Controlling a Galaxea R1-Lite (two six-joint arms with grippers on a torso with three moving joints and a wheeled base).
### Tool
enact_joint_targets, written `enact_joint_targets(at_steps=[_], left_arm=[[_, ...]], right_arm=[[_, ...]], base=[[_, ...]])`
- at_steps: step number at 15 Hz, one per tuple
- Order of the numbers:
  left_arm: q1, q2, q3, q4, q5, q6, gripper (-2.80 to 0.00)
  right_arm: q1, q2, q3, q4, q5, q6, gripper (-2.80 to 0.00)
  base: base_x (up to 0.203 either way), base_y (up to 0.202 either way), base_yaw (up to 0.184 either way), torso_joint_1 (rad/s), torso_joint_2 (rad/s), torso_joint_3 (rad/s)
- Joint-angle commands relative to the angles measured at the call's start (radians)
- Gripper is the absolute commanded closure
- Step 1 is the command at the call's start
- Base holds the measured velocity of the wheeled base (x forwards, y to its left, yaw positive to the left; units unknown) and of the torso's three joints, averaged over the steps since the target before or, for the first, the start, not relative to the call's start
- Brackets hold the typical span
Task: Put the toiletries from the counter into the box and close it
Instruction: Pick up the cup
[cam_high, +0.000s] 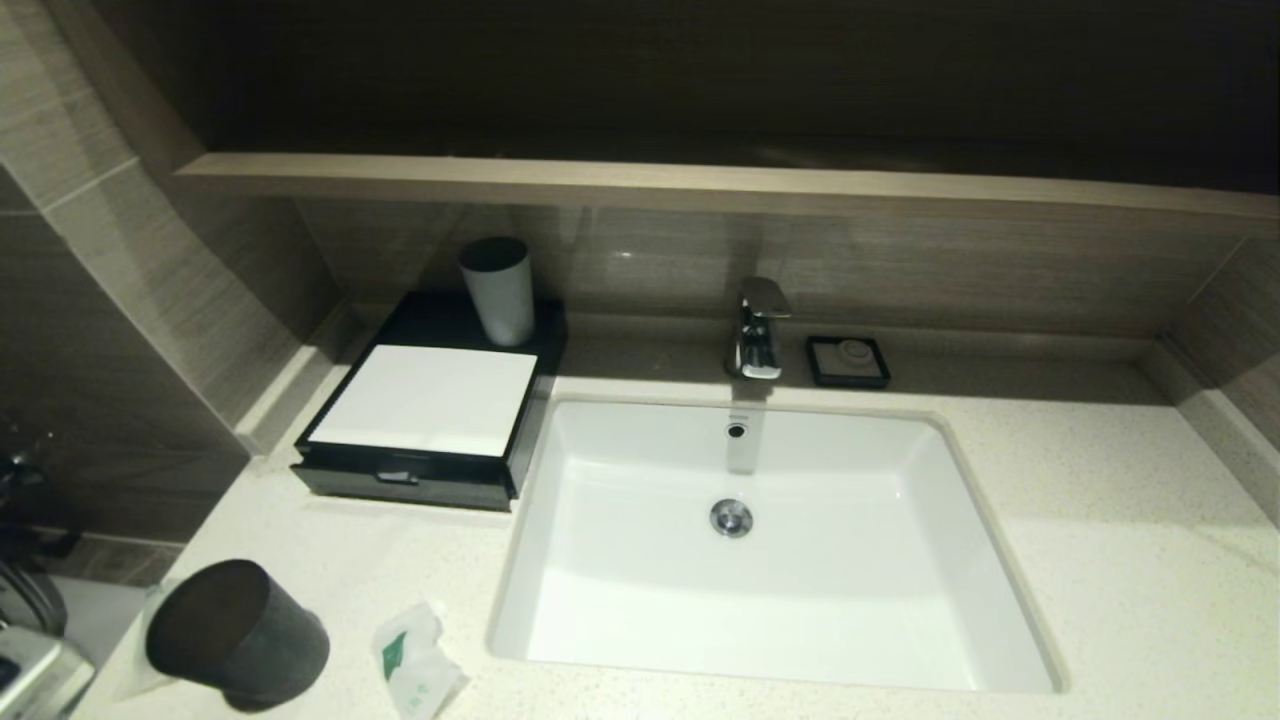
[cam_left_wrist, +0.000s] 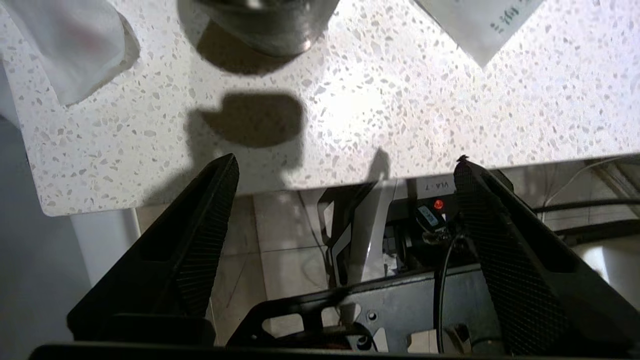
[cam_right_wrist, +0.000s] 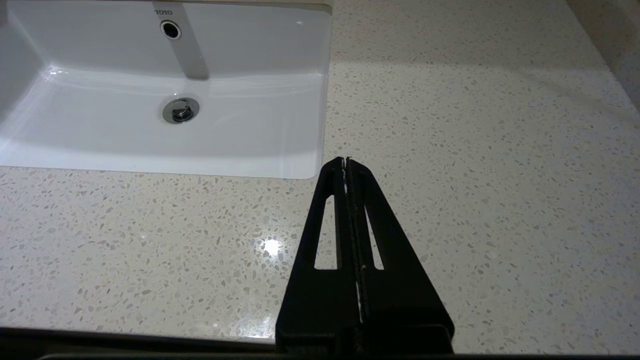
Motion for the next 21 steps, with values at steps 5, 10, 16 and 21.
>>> enact_joint_targets(at_steps=[5,10,16,21], left_arm=[[-0.001,0.133,0.039,-0.142,0.030,-0.031,-2.80],[0.000,0.196,0.092,-0.286,0.055,-0.044,-2.80],[0.000,0.282,0.117,-0.404,0.068,-0.060,-2.80],[0.000,0.319,0.128,-0.483,0.070,-0.067,-2.80]], right_arm=[[0.000,0.000,0.000,0.000,0.000,0.000,0.00],[0.000,0.000,0.000,0.000,0.000,0.000,0.00],[0.000,0.000,0.000,0.000,0.000,0.000,0.00],[0.000,0.000,0.000,0.000,0.000,0.000,0.00]], base=[[0.000,0.000,0.000,0.000,0.00,0.000],[0.000,0.000,0.000,0.000,0.00,0.000],[0.000,0.000,0.000,0.000,0.00,0.000],[0.000,0.000,0.000,0.000,0.00,0.000]])
